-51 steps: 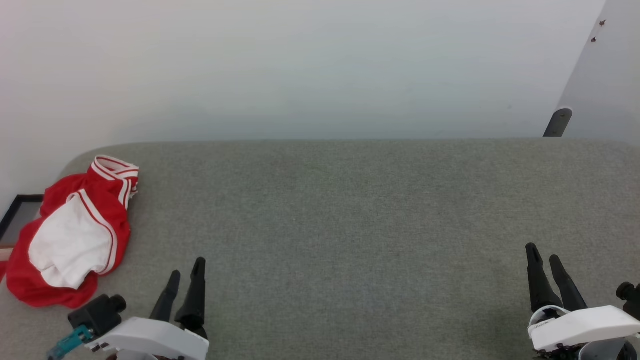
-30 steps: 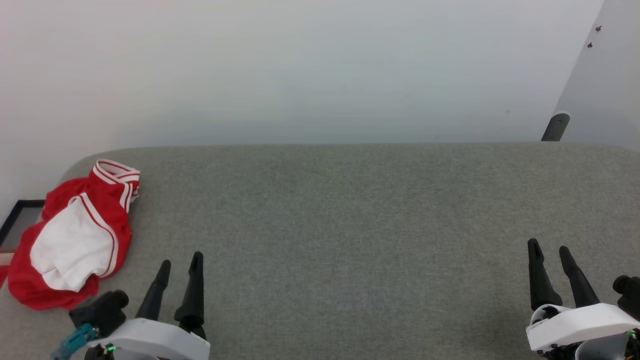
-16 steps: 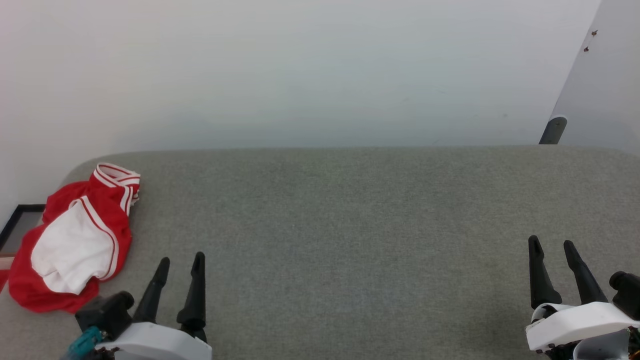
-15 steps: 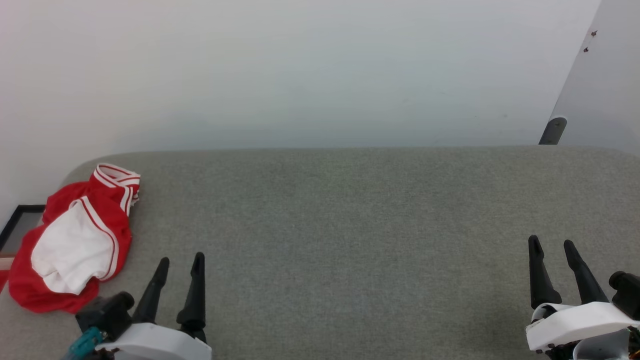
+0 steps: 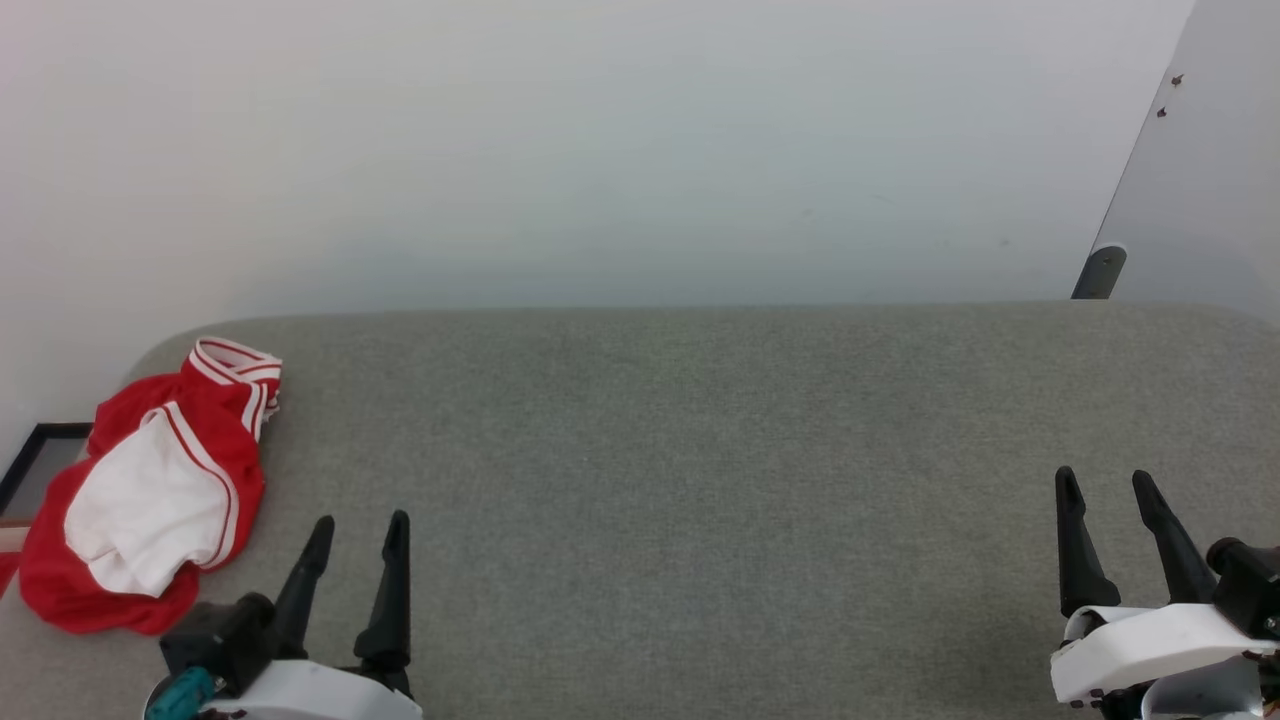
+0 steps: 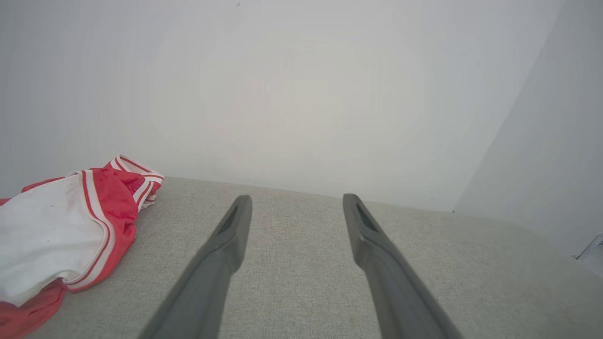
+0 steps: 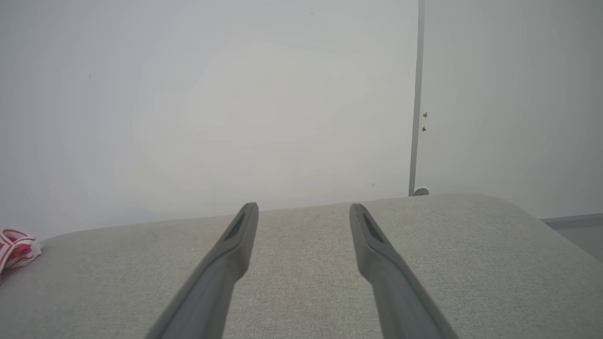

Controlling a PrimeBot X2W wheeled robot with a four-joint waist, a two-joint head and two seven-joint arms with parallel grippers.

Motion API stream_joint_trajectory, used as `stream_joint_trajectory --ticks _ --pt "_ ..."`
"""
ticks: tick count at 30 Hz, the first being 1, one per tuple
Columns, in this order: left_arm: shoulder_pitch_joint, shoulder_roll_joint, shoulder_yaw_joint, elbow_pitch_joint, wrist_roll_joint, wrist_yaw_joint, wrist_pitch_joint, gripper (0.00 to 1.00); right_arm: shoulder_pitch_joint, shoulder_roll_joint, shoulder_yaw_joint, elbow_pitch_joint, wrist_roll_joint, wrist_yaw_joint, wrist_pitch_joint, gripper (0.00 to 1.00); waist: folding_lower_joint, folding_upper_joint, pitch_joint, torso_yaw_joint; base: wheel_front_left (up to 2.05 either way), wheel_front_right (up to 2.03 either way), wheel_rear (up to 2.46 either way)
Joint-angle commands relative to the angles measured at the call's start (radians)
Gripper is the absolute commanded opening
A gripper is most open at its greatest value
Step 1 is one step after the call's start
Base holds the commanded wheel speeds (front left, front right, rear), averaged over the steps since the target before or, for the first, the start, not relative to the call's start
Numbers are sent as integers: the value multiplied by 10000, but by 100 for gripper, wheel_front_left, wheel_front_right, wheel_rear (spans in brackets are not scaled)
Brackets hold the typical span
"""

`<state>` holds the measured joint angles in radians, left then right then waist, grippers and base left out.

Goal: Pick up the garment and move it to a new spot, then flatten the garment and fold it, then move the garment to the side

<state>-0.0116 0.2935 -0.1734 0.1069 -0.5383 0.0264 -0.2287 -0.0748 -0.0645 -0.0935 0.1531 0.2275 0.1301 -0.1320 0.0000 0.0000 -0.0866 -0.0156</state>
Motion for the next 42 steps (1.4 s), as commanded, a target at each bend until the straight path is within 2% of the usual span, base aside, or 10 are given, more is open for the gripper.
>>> stream_joint_trajectory --ticks 1,17,29,32,35,42 --pt "71 74 1 -63 202 -23 -80 100 -76 -30 -40 -88 -223 9 -54 100 0 0 -24 -10 0 0 0" --pt "224 214 -1 -90 1123 -115 -364 100 130 -6 -142 -278 -1435 9 -158 100 0 0 -214 -96 0 0 0" --pt "17 273 13 274 875 -277 -279 100 259 24 -274 -260 -1503 9 -73 100 0 0 -232 43 0 0 0" --pt "-149 289 27 481 740 -325 -109 100 271 31 -292 -247 -1475 9 -69 100 0 0 -278 335 0 0 0" --pt "-404 258 91 783 635 -189 101 100 351 45 -258 -258 -1413 9 -40 100 0 0 -377 825 0 0 0" --pt "-1025 87 260 1298 485 247 434 100 388 74 57 -41 -1091 9 -17 100 0 0 -710 2428 0 0 0"
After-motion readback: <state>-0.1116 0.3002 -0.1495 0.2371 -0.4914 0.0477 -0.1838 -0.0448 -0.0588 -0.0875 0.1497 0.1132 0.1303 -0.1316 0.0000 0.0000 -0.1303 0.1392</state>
